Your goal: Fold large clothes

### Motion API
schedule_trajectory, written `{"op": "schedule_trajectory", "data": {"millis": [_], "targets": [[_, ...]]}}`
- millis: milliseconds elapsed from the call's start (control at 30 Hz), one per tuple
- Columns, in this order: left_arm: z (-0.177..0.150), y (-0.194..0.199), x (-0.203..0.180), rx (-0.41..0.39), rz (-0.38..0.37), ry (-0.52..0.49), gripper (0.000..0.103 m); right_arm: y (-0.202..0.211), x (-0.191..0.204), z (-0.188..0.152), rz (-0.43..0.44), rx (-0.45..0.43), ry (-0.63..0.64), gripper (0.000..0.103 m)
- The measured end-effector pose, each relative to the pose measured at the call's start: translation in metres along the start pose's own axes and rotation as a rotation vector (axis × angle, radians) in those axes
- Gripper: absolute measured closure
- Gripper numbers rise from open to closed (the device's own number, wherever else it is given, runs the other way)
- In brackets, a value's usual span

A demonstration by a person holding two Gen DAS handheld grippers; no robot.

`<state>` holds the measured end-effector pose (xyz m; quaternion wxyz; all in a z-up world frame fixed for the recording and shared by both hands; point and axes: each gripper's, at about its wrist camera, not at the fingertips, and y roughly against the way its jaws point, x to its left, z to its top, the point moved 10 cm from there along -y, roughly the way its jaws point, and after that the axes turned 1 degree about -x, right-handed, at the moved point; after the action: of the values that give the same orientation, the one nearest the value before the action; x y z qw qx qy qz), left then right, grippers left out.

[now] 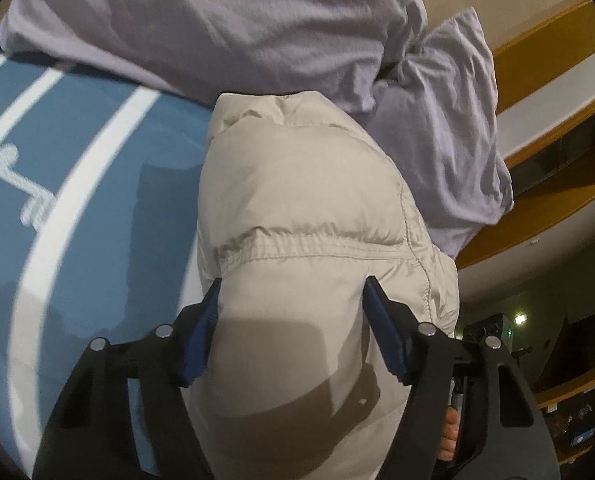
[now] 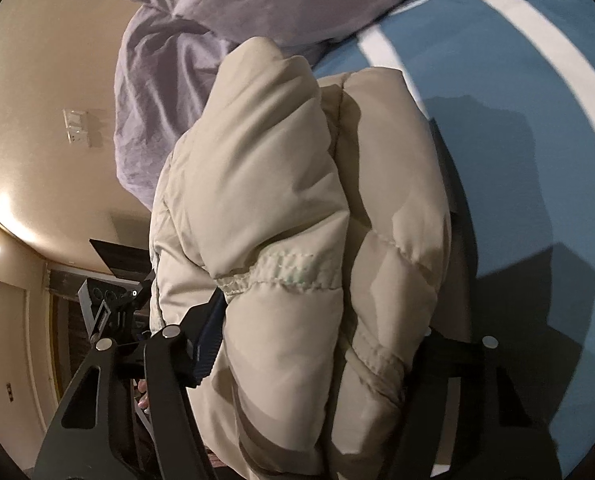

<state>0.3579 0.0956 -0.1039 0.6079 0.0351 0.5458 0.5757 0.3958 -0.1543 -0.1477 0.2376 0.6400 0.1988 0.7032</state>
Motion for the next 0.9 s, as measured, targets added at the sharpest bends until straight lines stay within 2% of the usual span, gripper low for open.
{"op": "schedule_trajectory", "data": {"millis": [167, 267, 333, 400, 500, 700, 767, 900], "targets": [[0.029, 0.012, 0.013, -0.047, 0.029, -0.010, 0.035, -0.019, 0.023, 0.012, 0.017, -0.017, 0.029, 0.039], [0.041, 0.011, 0.022, -0.076, 0.071, -0.040, 0.035, -0.032, 0.023, 0.012, -0.025, -0.019, 0.033, 0.039], [0.045, 0.004, 0.032, -0.078, 0.124, -0.058, 0.034, -0.036, 0.017, 0.009, -0.055, -0.011, 0.021, 0.035], [0.044, 0.002, 0.038, -0.090, 0.140, -0.068, 0.032, -0.036, 0.014, 0.008, -0.082, -0.004, 0.014, 0.025], [0.044, 0.003, 0.038, -0.108, 0.162, -0.117, 0.029, -0.025, 0.011, 0.013, -0.130, -0.005, 0.034, 0.021], [0.065, 0.021, 0.026, -0.211, 0.248, -0.210, 0.027, 0.017, 0.014, 0.040, -0.267, -0.124, 0.090, 0.019], [0.072, 0.025, 0.016, -0.246, 0.254, -0.230, 0.023, 0.021, 0.025, 0.050, -0.320, -0.167, 0.136, 0.019], [0.082, 0.020, -0.008, -0.291, 0.287, -0.312, 0.021, 0.021, 0.062, 0.068, -0.412, -0.278, 0.266, 0.019]]}}
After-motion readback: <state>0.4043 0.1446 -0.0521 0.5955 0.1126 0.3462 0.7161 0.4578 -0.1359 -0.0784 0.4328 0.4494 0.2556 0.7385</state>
